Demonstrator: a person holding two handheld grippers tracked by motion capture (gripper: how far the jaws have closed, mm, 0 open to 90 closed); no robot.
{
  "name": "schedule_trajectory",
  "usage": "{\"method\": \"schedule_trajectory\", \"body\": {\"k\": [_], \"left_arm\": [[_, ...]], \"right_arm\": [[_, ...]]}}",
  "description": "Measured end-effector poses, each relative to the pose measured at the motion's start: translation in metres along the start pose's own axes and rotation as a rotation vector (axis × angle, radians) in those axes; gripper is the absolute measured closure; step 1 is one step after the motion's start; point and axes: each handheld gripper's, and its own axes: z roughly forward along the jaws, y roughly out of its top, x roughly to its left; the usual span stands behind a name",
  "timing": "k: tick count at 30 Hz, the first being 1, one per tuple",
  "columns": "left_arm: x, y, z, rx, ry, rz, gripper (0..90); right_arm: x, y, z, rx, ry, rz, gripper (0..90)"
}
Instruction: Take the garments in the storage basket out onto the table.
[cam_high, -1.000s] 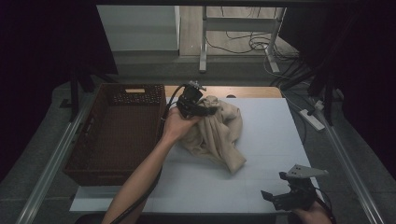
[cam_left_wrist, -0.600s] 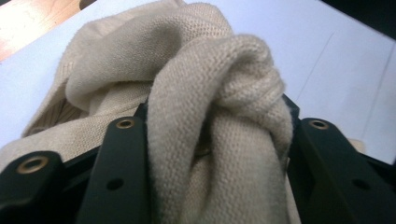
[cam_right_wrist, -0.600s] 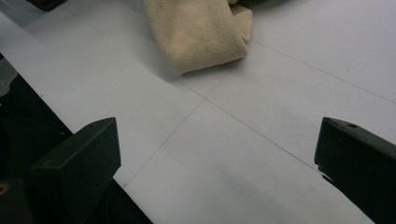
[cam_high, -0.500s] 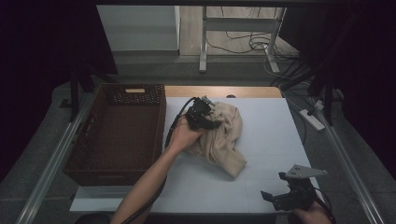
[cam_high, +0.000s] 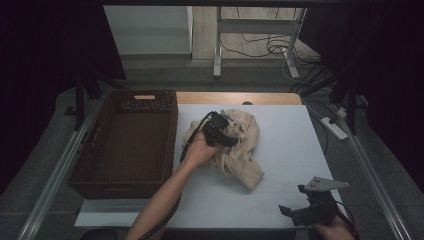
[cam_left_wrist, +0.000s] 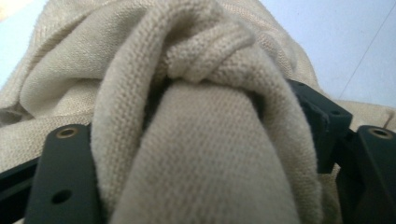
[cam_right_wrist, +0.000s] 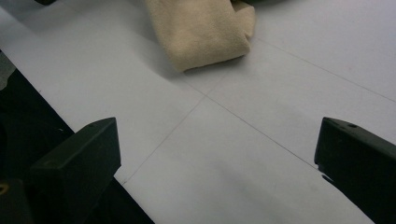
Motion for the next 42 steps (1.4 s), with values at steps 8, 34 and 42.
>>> {"method": "schedule_trajectory", "body": {"k": [8, 34, 42], "left_arm": [[0.004, -0.003, 0.000, -0.019, -0.041, -0.021, 17.9], [0.005, -0.004, -0.025, -0.100, -0.171, 0.017, 0.0], [0.004, -0.005, -0.044, -0.113, -0.148, 0.028, 0.0]], "right_arm": [[0.000, 0.000, 0.000, 0.003, 0.000, -0.002, 0.6], [0.000, 0.000, 0.001, 0.004, 0.000, -0.001, 0.6], [0.001, 0.000, 0.001, 0.007, -0.001, -0.002, 0.6]]}}
